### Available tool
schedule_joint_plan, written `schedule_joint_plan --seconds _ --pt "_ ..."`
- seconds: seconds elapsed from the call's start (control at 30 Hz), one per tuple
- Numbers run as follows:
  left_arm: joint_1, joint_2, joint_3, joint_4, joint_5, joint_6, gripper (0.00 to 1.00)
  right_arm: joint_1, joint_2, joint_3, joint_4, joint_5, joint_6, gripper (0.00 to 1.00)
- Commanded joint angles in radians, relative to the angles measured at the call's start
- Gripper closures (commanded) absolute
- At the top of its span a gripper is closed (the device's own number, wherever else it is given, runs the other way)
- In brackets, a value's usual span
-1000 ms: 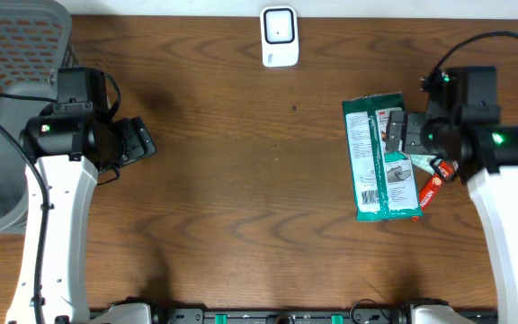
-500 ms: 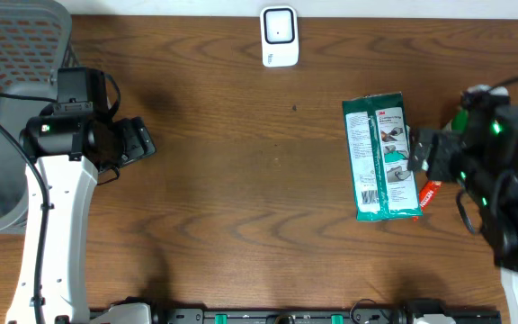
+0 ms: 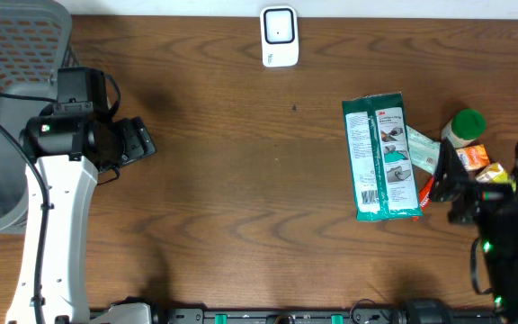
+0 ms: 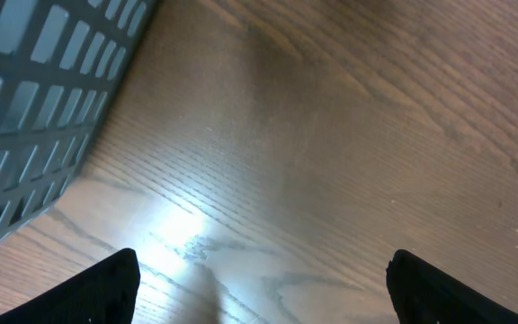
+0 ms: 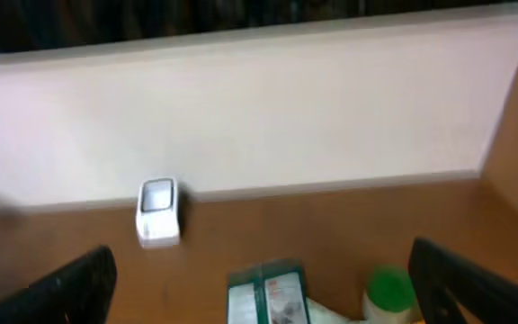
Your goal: Scan the item barcode
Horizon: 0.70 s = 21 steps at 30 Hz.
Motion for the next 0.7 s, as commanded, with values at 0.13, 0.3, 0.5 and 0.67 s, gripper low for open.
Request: schedule_joint_plan --seconds 0.13,0.3,0.5,0.67 --pt "0.005 0.006 -0.003 -0.002 -0.017 0.005 0.11 0.01 -0.27 -0.365 0.37 -0.073 0.001 0.01" --pt "0.005 0.006 -0.003 -0.002 -0.017 0.005 0.12 0.01 -0.391 -0.577 0.623 -0.126 0.001 0.01" --pt "0.005 0.006 -0.003 -0.002 -0.017 0.005 0.11 0.01 -0.499 -0.771 0.794 -0.136 0.005 0.01" --pt "0.005 0.006 -0.003 -0.002 -0.017 0.005 0.12 0.01 -0.525 -0.884 0.888 -0.127 0.004 0.01"
